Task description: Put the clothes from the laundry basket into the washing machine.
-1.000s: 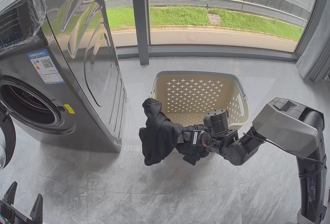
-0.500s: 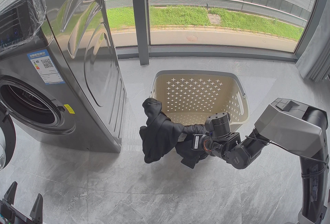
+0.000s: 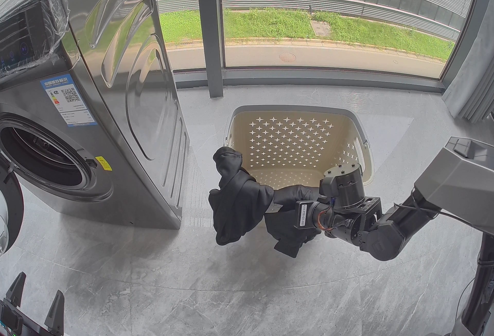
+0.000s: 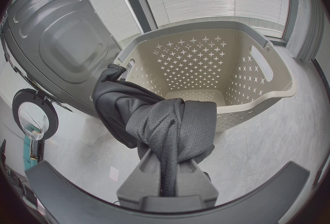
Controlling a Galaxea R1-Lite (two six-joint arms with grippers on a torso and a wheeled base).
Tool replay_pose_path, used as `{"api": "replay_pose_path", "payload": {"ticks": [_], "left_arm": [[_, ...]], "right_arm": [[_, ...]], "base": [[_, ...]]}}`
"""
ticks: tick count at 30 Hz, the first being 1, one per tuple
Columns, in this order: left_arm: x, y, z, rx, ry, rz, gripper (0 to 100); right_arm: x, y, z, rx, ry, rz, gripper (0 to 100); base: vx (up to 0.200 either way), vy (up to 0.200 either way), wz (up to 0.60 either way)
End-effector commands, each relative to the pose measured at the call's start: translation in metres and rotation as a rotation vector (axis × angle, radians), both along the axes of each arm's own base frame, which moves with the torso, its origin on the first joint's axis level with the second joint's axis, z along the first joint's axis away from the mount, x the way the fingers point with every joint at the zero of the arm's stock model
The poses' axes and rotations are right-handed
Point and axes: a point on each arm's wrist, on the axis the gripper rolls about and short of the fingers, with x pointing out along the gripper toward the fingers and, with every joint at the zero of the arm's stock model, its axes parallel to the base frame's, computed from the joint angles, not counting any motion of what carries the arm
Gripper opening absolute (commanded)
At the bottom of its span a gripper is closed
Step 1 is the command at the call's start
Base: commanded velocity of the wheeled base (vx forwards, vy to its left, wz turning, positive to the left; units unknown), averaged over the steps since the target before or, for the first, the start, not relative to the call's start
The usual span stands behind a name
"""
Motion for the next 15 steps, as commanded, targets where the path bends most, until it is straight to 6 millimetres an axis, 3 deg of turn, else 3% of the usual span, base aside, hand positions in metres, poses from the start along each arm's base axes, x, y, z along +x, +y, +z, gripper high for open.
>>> {"api": "replay_pose_path", "payload": {"ticks": [1,6,7,10,15], "left_arm": [[0.000,0.000,-0.005,-0.001,0.003,0.000,100],[0.000,0.000,-0.005,-0.001,0.003,0.000,100],[0.000,0.000,-0.005,-0.001,0.003,0.000,100],[0.000,0.000,-0.005,-0.001,0.003,0.000,100],[0.000,0.000,-0.005,-0.001,0.003,0.000,100]], "right_arm": [[-0.008,-0.004,0.031,0.045,-0.084,0.007,0],[-0.037,-0.019,0.074,0.072,-0.194,0.036,0],[-0.037,-0.019,0.074,0.072,-0.194,0.036,0],[-0.074,-0.027,0.111,0.136,-0.270,0.095,0],[-0.126,-0.042,0.149,0.233,-0.366,0.204,0]], "base": [[0.000,0.000,0.00],[0.000,0.000,0.00],[0.000,0.000,0.00],[0.000,0.000,0.00],[0.000,0.000,0.00]]}}
